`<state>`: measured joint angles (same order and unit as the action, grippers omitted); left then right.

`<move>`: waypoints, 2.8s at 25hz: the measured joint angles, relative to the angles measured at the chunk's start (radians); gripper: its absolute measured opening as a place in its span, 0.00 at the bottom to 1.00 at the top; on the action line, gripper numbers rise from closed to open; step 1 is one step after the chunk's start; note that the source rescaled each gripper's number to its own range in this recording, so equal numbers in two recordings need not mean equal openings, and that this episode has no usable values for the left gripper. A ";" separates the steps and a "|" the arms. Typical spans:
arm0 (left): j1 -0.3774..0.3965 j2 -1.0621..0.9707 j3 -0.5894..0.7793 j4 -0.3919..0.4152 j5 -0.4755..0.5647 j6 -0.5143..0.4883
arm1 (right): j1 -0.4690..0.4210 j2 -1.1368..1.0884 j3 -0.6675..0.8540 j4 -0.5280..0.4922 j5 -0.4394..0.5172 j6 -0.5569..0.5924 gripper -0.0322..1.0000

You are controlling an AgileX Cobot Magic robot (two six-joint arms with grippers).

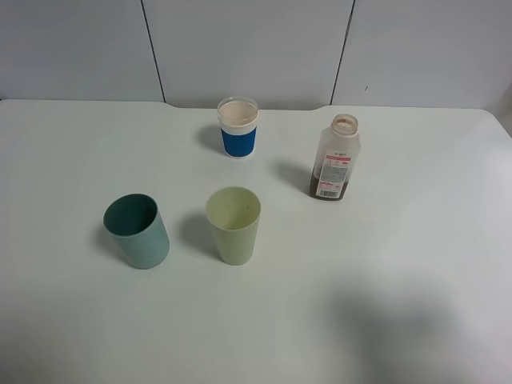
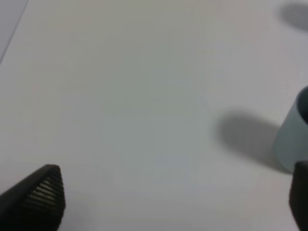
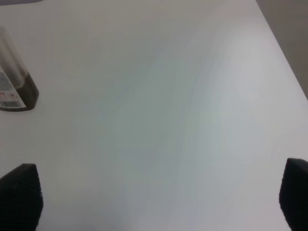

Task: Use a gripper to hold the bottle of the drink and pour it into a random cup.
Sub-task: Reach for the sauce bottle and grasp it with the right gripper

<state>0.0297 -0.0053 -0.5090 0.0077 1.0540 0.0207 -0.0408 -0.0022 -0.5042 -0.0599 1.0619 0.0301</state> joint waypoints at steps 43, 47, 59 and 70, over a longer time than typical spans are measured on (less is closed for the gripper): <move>0.000 0.000 0.000 0.000 0.000 0.000 | 0.019 0.012 0.000 0.001 0.000 0.000 1.00; 0.000 0.000 0.000 0.000 0.000 0.000 | 0.019 0.115 -0.008 0.002 -0.010 0.000 1.00; 0.000 0.000 0.000 0.000 0.000 0.000 | 0.019 0.501 -0.113 0.007 -0.255 -0.043 1.00; 0.000 0.000 0.000 0.000 0.000 0.000 | 0.019 0.809 -0.113 -0.001 -0.435 -0.049 1.00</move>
<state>0.0297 -0.0053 -0.5090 0.0077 1.0540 0.0207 -0.0214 0.8066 -0.6168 -0.0609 0.6267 -0.0192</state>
